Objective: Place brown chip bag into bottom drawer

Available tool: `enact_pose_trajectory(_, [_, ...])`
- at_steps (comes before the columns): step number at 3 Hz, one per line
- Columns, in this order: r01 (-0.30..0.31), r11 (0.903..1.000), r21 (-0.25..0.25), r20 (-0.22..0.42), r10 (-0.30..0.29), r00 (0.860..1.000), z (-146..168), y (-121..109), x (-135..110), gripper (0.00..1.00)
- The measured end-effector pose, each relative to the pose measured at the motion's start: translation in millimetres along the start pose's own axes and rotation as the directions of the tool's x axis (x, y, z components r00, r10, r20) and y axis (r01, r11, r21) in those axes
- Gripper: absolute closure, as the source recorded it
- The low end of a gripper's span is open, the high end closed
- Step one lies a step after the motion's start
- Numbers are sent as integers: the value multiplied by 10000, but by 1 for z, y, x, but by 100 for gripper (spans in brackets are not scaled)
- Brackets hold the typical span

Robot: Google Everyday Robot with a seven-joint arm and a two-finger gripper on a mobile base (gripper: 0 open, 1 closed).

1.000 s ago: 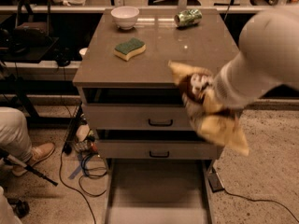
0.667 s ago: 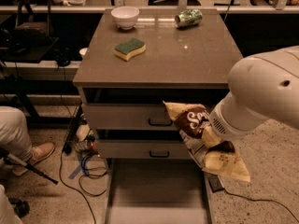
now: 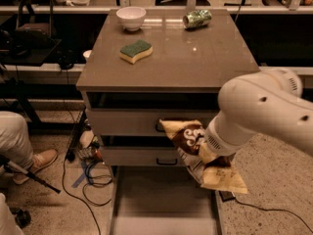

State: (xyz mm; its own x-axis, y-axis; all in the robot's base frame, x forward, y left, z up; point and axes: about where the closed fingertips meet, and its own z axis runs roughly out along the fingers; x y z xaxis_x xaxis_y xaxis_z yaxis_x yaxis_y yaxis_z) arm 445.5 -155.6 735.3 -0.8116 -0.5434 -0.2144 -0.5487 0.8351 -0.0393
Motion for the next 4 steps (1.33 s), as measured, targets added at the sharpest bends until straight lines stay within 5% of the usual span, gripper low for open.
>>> enact_pose_trajectory(2, [1407,9762,-1649,-1030,-1589,9819,175,58,13,100])
enact_pose_trajectory(3, [1070,9594,-2611,-1176,-1417,9829,273,88,14,100])
enact_pose_trajectory(4, [924,9532,-2878,-1584,-1426,9770,288,95,31,100])
